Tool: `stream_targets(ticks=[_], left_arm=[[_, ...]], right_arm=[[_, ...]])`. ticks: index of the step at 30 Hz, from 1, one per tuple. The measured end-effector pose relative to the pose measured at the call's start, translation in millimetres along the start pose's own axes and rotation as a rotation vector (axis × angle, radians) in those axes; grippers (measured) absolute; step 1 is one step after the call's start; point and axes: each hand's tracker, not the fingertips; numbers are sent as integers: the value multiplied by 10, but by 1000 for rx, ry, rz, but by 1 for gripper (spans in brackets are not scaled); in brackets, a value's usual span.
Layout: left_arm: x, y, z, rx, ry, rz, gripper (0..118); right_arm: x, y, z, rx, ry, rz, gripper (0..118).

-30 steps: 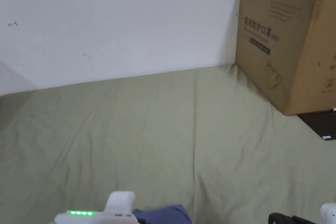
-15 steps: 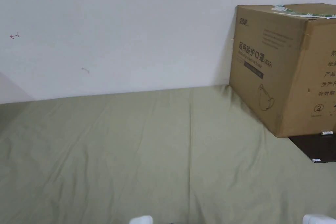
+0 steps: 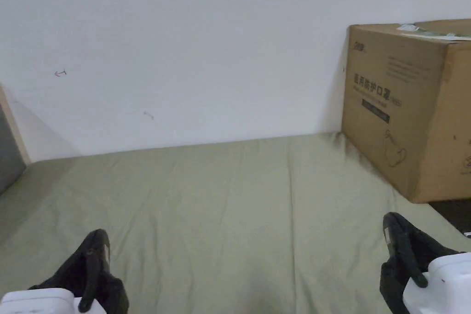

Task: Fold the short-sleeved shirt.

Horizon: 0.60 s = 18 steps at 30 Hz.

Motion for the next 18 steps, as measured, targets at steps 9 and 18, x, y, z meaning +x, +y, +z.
stream_targets(ticks=[9,18], left_arm=[[75,-144,55,-137,25,26,0],[-378,25,19,-208,-25,177,0]], right_arm=[[90,-107,31,-71,-14,-19,0],[-119,-27,-594,-571,482,-81,0]])
